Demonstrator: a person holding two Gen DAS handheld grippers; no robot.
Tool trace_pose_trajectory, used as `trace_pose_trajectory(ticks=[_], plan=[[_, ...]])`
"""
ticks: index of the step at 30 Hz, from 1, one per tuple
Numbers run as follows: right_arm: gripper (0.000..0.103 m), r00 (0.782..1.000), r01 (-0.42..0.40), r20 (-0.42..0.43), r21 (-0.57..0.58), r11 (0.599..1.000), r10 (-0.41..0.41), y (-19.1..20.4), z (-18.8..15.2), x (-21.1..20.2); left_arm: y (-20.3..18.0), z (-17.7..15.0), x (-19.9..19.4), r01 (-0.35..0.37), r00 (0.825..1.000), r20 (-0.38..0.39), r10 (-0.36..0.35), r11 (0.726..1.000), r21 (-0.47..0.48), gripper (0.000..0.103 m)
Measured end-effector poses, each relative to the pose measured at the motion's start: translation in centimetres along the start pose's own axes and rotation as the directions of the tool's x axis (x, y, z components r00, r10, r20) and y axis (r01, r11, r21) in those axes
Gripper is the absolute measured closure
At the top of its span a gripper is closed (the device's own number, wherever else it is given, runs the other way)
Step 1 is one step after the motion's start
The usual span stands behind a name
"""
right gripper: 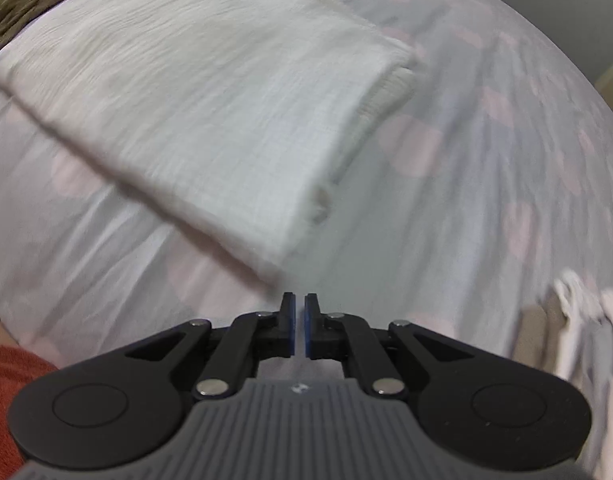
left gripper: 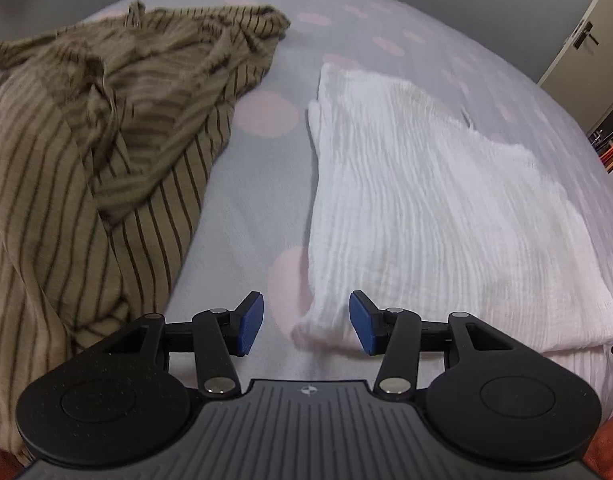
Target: Fold clothes
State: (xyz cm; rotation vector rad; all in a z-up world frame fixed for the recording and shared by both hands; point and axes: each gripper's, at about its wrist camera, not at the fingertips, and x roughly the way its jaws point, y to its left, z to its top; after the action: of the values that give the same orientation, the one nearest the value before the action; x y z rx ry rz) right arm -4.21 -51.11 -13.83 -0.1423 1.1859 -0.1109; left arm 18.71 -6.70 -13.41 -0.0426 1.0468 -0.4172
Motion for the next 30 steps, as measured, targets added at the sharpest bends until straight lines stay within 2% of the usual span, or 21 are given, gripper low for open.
trace_pose_trajectory(ticks=[1, 2, 3, 4, 5, 9, 11, 12, 13, 14, 17, 24, 27, 30], plan=[[0.092, 1.0, 0.001, 0.018, 0.03, 1.0, -0.002, -0.5, -0.1, -0.4, -0.1, 0.5, -0.1, -0.002, 1.0, 0.011, 0.002, 1.0, 0.004, 0.058], [0.074, 0.999, -0.006, 0.04, 0.07, 0.998, 0.003, -1.2, -0.2, -0.8, -0.2, 1.0, -0.1, -0.003, 1.0, 0.019, 0.003, 1.0, 0.005, 0.058], [0.05, 0.998, -0.02, 0.068, 0.116, 0.993, 0.013, -1.8, -0.3, -1.2, -0.2, 1.5, 0.0, 0.001, 1.0, 0.026, -0.001, 1.0, 0.004, 0.057], [0.043, 0.994, -0.044, 0.103, 0.171, 0.984, 0.026, -2.5, -0.3, -1.6, -0.2, 2.1, 0.2, 0.018, 0.999, 0.035, -0.018, 1.0, 0.003, 0.054], [0.04, 0.989, -0.07, 0.142, 0.227, 0.971, 0.038, -3.3, -0.2, -1.9, -0.2, 2.6, 0.4, 0.042, 0.998, 0.045, -0.042, 0.999, 0.001, 0.048], [0.037, 0.955, -0.203, 0.287, 0.445, 0.872, 0.075, -6.1, 0.8, -1.9, -0.3, 4.6, 1.9, 0.077, 0.995, 0.069, -0.074, 0.996, -0.053, 0.047], [0.022, 0.938, -0.213, 0.345, 0.501, 0.839, 0.032, -6.5, 1.8, -1.5, -0.5, 5.5, 2.6, 0.094, 0.993, 0.082, -0.088, 0.993, -0.072, 0.046], [0.019, 0.934, -0.199, 0.358, 0.506, 0.839, 0.005, -6.4, 2.4, -1.2, -0.6, 5.9, 3.0, 0.098, 0.992, 0.089, -0.091, 0.993, -0.07, 0.046], [0.017, 0.928, -0.205, 0.371, 0.506, 0.838, 0.003, -6.5, 3.0, -0.7, -0.8, 6.3, 3.5, 0.096, 0.992, 0.093, -0.089, 0.993, -0.07, 0.046], [0.016, 0.924, -0.24, 0.382, 0.505, 0.829, 0.035, -6.7, 3.6, -0.1, -0.9, 6.6, 3.9, 0.094, 0.991, 0.098, -0.087, 0.993, -0.069, 0.046], [0.016, 0.919, -0.307, 0.384, 0.552, 0.775, 0.091, -7.5, 5.5, 2.2, -1.2, 7.7, 5.2, 0.089, 0.99, 0.112, -0.081, 0.994, -0.067, 0.046], [0.014, 0.911, -0.324, 0.407, 0.609, 0.724, 0.065, -8.7, 8.6, 5.9, -0.7, 9.7, 8.4, 0.087, 0.99, 0.113, -0.079, 0.994, -0.073, 0.044], [0.014, 0.912, -0.324, 0.406, 0.611, 0.723, 0.066, -8.8, 9.4, 7.4, -0.2, 10.1, 9.8, 0.078, 0.992, 0.109, -0.068, 0.993, -0.089, 0.044], [0.013, 0.91, -0.334, 0.407, 0.612, 0.717, 0.077, -8.8, 9.4, 8.8, 0.2, 9.9, 10.8, 0.069, 0.988, 0.143, -0.057, 0.994, -0.084, 0.044]])
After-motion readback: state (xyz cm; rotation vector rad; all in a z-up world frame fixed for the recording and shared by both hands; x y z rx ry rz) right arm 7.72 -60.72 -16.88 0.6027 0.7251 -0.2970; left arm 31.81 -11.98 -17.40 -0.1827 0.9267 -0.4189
